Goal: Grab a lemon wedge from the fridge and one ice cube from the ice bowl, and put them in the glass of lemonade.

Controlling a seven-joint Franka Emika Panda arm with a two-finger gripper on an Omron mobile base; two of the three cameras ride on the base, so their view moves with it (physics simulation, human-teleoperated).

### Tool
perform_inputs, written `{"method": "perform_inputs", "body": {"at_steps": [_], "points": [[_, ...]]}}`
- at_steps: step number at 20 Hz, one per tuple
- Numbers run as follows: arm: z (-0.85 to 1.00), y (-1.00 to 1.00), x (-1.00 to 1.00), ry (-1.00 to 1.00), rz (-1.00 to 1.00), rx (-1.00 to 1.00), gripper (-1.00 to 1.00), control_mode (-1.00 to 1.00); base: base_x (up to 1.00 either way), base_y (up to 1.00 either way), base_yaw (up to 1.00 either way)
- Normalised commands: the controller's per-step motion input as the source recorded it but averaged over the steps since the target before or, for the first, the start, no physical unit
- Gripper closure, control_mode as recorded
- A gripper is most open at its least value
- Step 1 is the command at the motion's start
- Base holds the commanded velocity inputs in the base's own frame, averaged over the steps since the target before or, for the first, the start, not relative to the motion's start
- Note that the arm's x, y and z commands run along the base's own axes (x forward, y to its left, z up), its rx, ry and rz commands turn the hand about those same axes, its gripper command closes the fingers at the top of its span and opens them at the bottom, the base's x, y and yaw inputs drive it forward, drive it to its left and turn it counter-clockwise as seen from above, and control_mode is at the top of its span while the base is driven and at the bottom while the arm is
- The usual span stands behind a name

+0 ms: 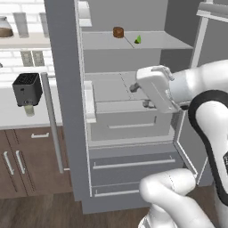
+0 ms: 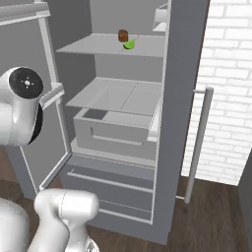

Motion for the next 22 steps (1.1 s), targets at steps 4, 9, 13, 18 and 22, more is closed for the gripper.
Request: {"method": "perform_inputs", "body": {"at_steps": [4, 9, 13, 18, 22], "points": [[0.24, -0.84, -0.87, -0.02, 0.00, -0.44, -1.00, -1.00, 0.00, 0.00, 0.00], [0.36, -0.40, -0.29, 0.13, -0.08, -0.49, -1.00, -1.00, 0.00, 0.00, 0.00], [-0.09, -0.06, -0.18, 0.31, -0.19, -0.31, -1.00, -1.00, 0.00, 0.00, 0.00], [-0.74, -0.06, -0.72, -0.17, -0.05, -0.09, -1.00, -1.00, 0.00, 0.00, 0.00], [0.23, -0.02, -0.74, -0.18, -0.05, -0.06, -1.00, -1.00, 0.00, 0.00, 0.00]]}}
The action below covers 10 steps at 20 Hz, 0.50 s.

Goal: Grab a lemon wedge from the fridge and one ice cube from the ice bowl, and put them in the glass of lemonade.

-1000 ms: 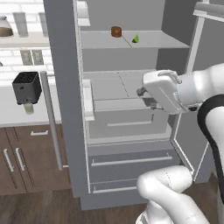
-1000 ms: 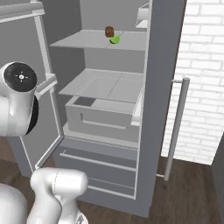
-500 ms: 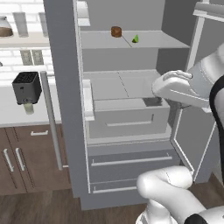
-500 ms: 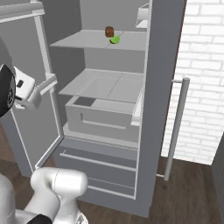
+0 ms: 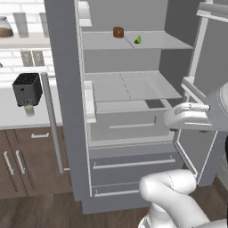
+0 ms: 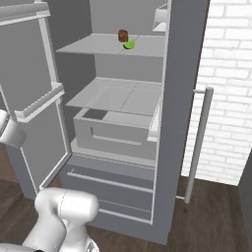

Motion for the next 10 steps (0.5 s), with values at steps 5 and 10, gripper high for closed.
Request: {"method": "perform_inputs", "body": {"at_steps": [5, 10], "points": [[0.13, -0.14, 0.02, 0.00, -0.23, -0.04, -1.00, -1.00, 0.00, 0.00, 0.00], [0.02, -0.49, 0.31, 0.05, -0.35, 0.00, -1.00, -1.00, 0.00, 0.00, 0.00]]}}
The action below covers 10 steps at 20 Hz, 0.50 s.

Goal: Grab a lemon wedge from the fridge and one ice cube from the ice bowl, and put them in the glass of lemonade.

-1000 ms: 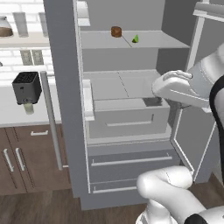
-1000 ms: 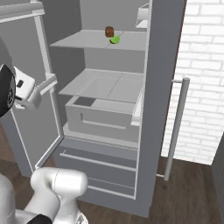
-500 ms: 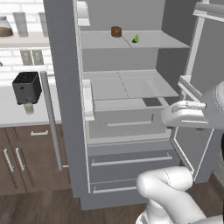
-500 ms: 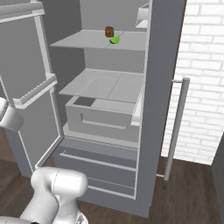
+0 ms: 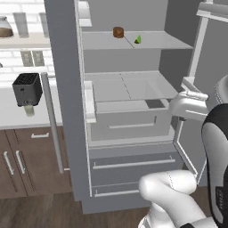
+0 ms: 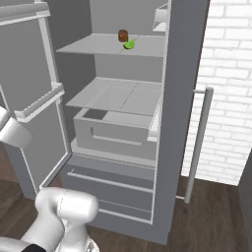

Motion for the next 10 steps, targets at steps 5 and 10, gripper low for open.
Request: {"method": "perform_inputs", "body": {"at_steps": [5, 10], "points": [[-0.12, -0.62, 0.07, 0.00, -0.20, 0.00, -1.00, -1.00, 0.00, 0.00, 0.00], [-0.07, -0.18, 0.01, 0.00, -0.02, 0.00, -1.00, -1.00, 0.00, 0.00, 0.00]]}}
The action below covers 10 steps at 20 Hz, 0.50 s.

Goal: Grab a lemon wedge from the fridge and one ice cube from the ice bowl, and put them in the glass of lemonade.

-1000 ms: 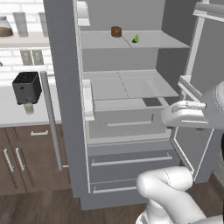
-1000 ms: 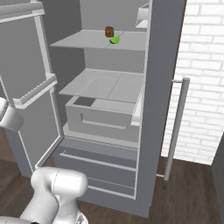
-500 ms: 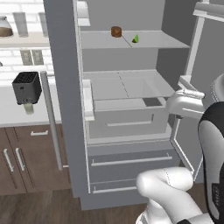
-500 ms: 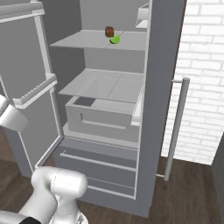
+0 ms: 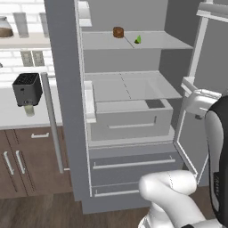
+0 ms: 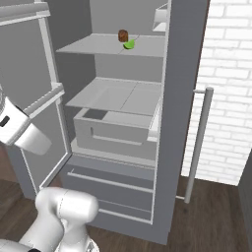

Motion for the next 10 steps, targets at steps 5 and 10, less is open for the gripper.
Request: {"method": "perform_inputs", "body": {"at_steps": [5, 10], "points": [[0.00, -0.01, 0.22, 0.00, 0.00, 0.00, -1.00, -1.00, 0.00, 0.00, 0.00], [0.00, 0.00, -0.01, -0.03, 0.00, 0.00, -1.00, -1.00, 0.00, 0.00, 0.00]]}}
